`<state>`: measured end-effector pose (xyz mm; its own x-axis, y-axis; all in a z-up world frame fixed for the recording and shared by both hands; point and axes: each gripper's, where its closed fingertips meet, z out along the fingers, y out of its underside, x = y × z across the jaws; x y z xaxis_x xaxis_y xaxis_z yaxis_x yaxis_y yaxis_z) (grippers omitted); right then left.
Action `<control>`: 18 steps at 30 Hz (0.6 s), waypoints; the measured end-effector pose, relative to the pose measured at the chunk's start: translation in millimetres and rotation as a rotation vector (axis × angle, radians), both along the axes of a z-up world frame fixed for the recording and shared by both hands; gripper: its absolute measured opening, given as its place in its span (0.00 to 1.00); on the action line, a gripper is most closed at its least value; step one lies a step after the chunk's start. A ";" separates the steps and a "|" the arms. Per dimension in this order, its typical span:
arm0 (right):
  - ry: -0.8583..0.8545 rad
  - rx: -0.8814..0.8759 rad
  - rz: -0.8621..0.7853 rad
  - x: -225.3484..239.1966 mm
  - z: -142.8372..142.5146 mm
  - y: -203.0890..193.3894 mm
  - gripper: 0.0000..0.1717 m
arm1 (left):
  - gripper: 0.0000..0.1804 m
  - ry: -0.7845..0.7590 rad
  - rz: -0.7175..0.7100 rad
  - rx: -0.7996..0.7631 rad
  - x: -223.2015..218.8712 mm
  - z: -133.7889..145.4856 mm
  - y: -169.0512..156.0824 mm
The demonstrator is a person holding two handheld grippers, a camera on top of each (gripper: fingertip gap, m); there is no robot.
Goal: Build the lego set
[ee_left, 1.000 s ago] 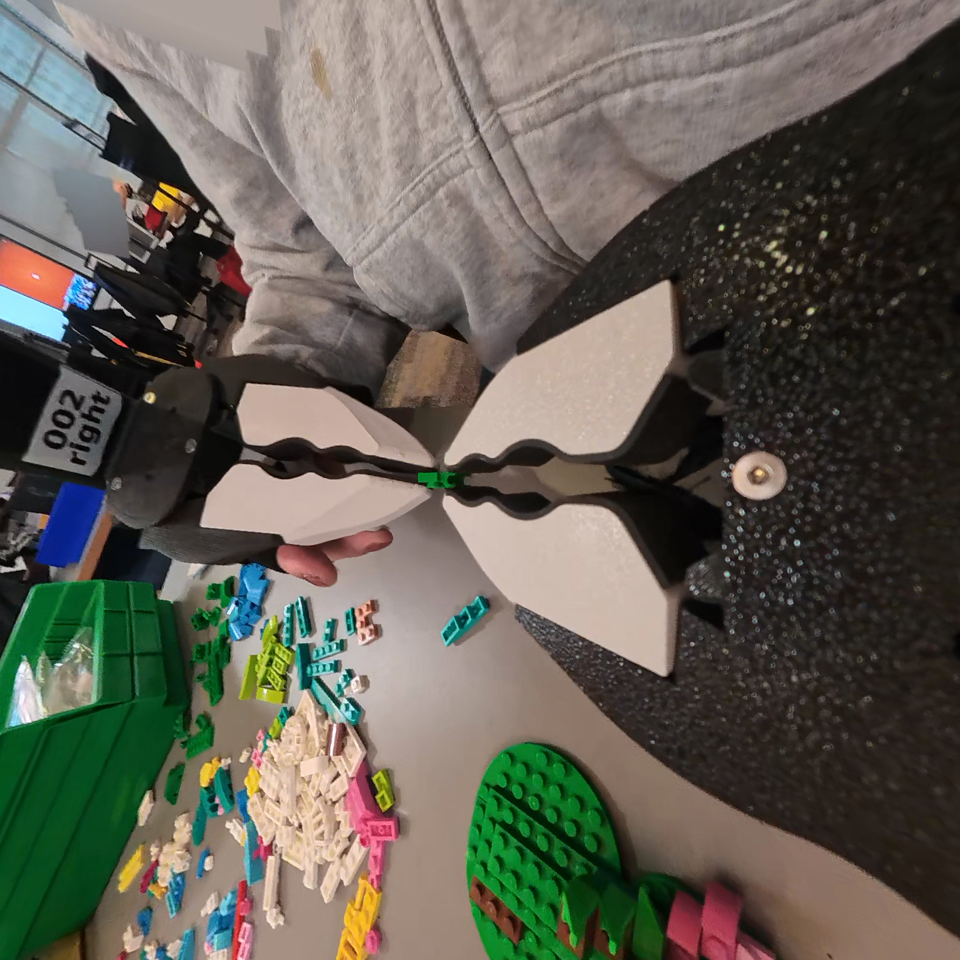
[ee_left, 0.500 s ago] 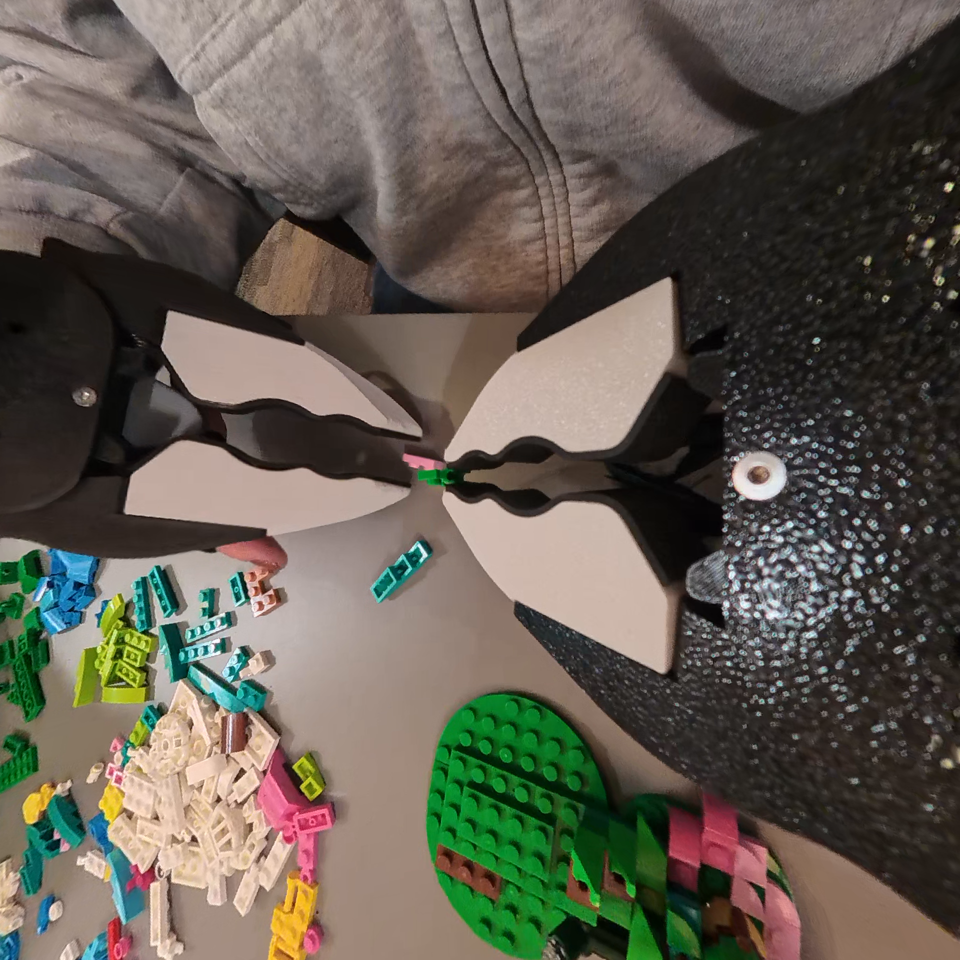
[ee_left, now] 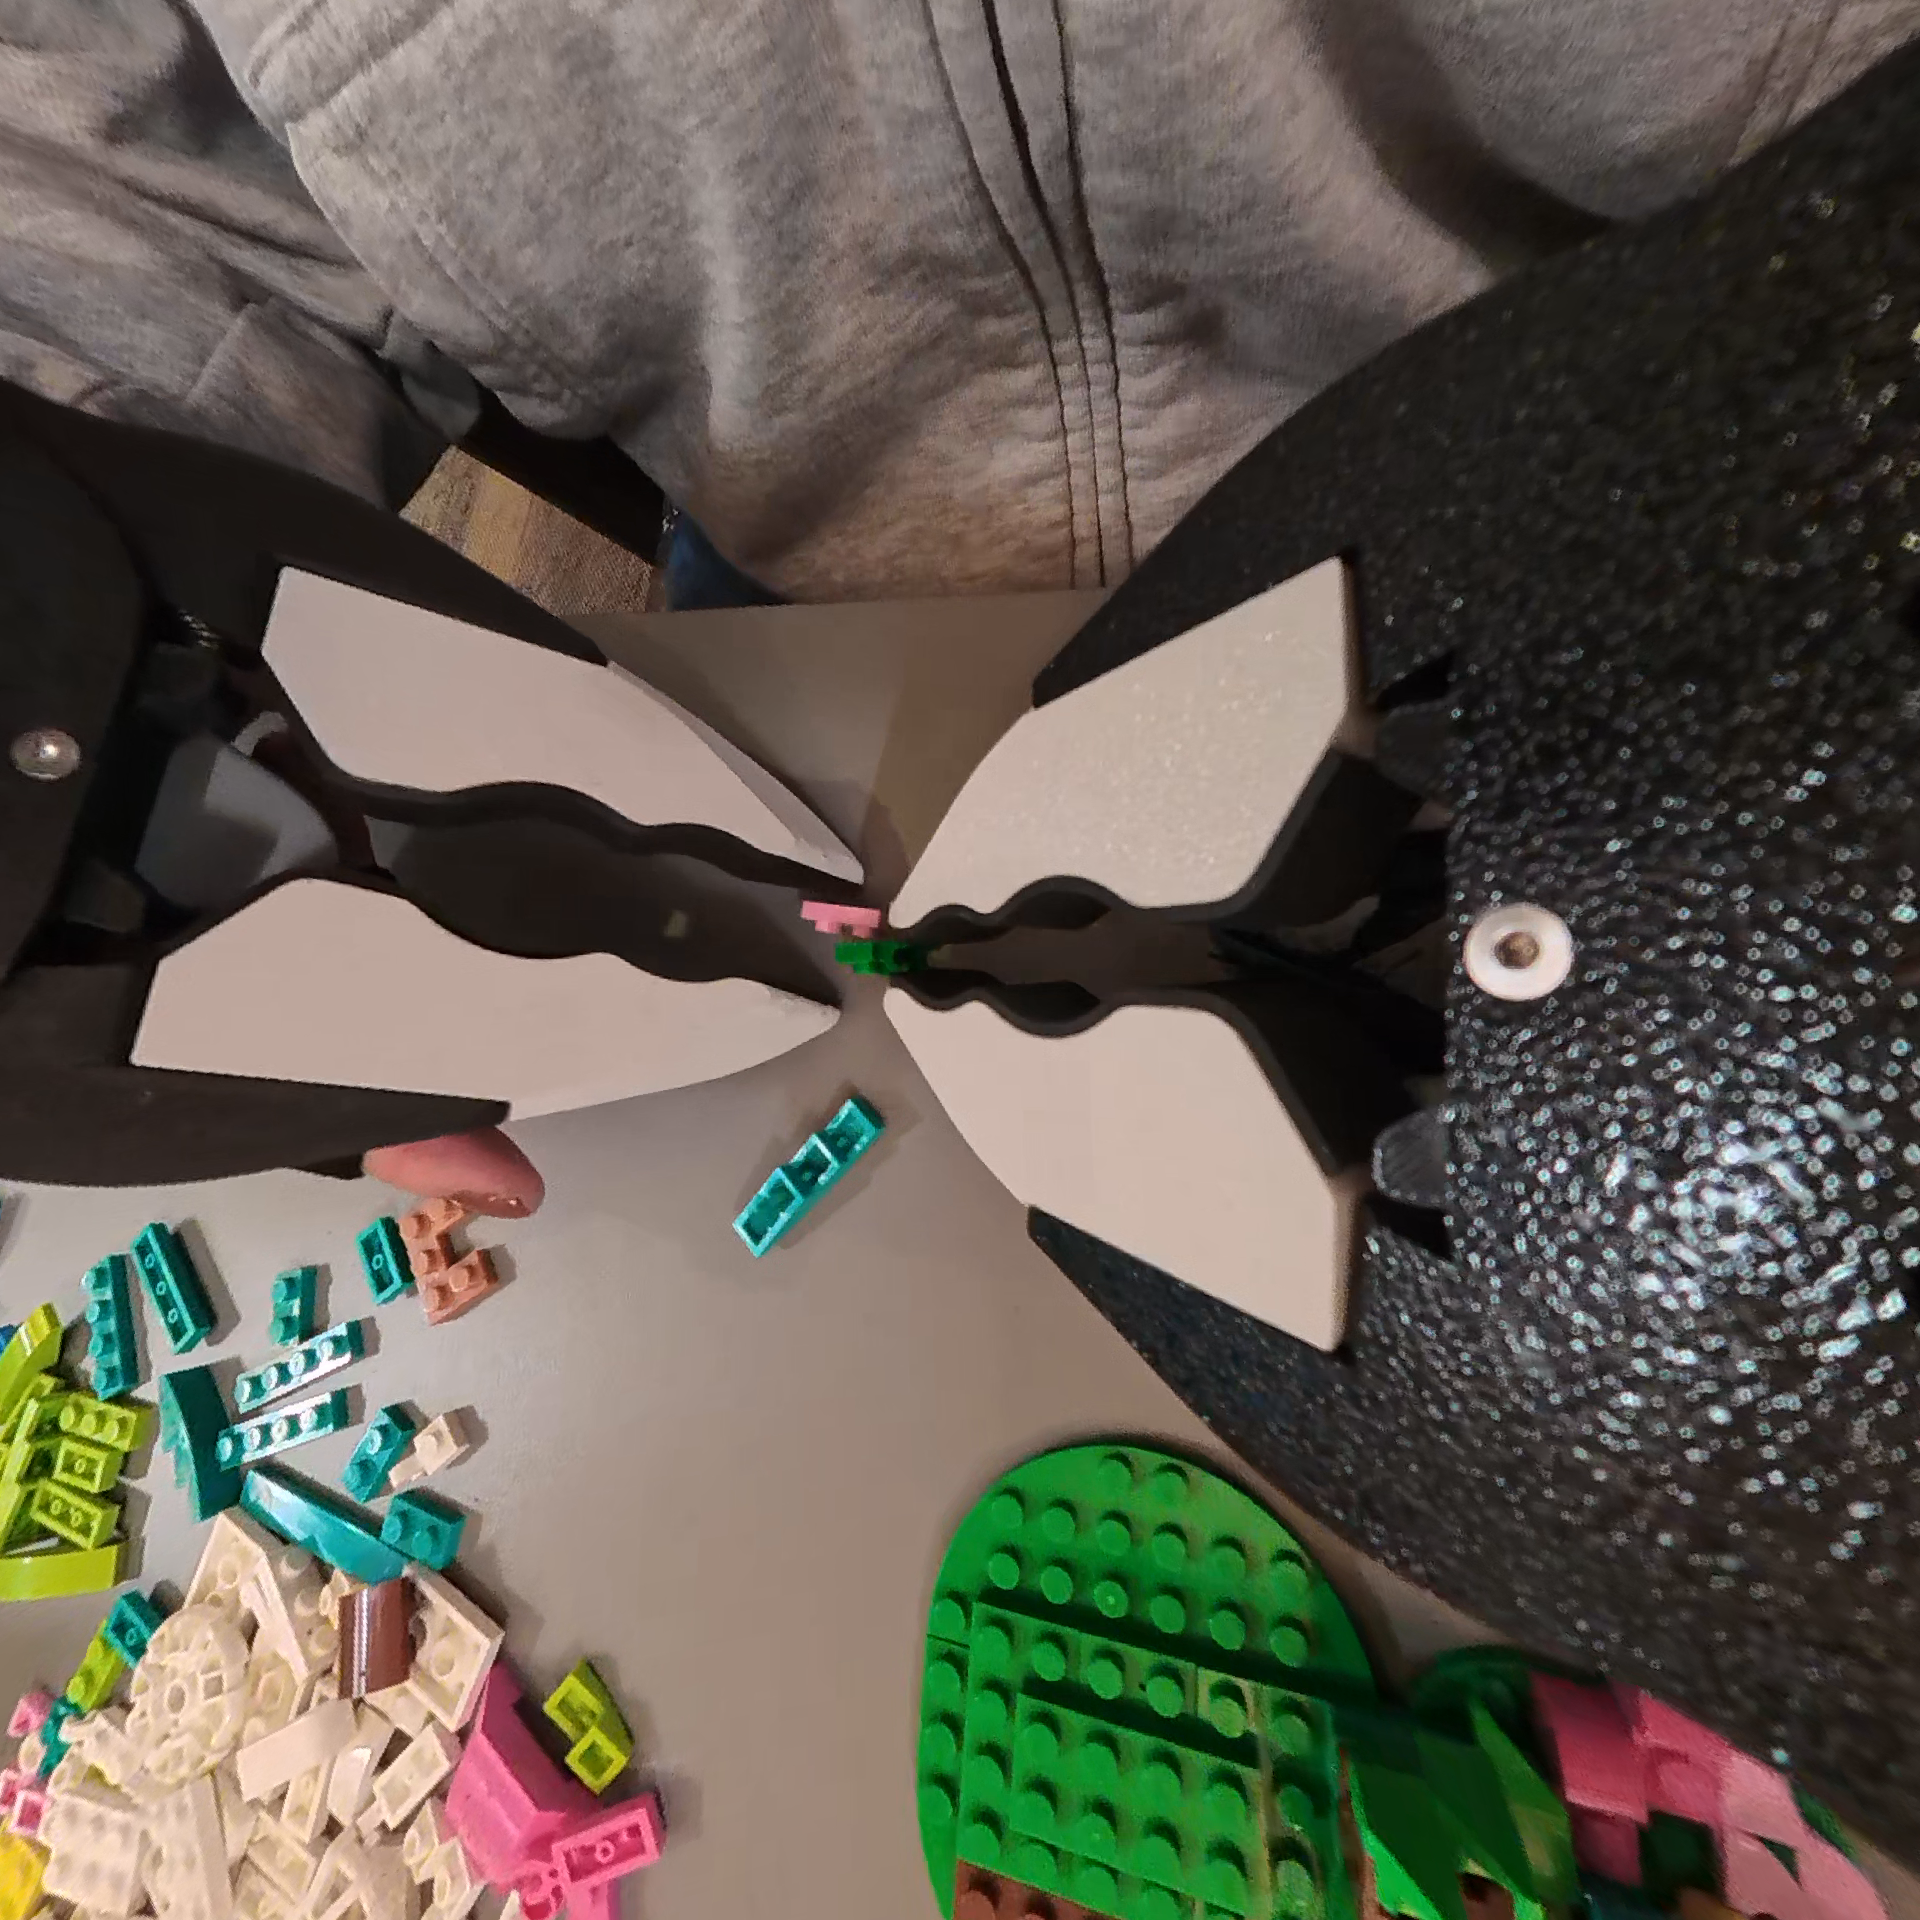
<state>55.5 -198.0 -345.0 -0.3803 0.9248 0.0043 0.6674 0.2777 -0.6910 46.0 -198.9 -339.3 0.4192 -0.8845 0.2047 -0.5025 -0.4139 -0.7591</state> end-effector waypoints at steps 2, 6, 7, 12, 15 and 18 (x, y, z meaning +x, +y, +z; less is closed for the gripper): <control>0.005 -0.006 0.001 -0.1 0.3 0.0 0.11 | 0.03 -0.002 -0.002 0.001 1.5 0.3 0.9; 0.009 -0.026 0.006 -0.2 0.5 -0.6 0.11 | 0.03 -0.009 -0.006 -0.026 2.6 -0.3 0.5; 0.010 -0.031 0.008 -0.1 0.6 -0.9 0.11 | 0.03 -0.011 -0.006 -0.034 2.6 -0.7 0.4; 0.019 -0.043 0.014 -0.9 1.1 -1.5 0.09 | 0.03 -0.007 -0.029 -0.057 4.3 -2.5 -2.2; 0.025 -0.039 0.023 -1.9 1.6 -2.2 0.08 | 0.03 -0.006 -0.034 -0.054 4.7 -2.5 -2.4; 0.026 -0.039 0.033 -2.6 2.1 -2.8 0.08 | 0.03 -0.002 -0.042 -0.045 5.2 -2.5 -2.5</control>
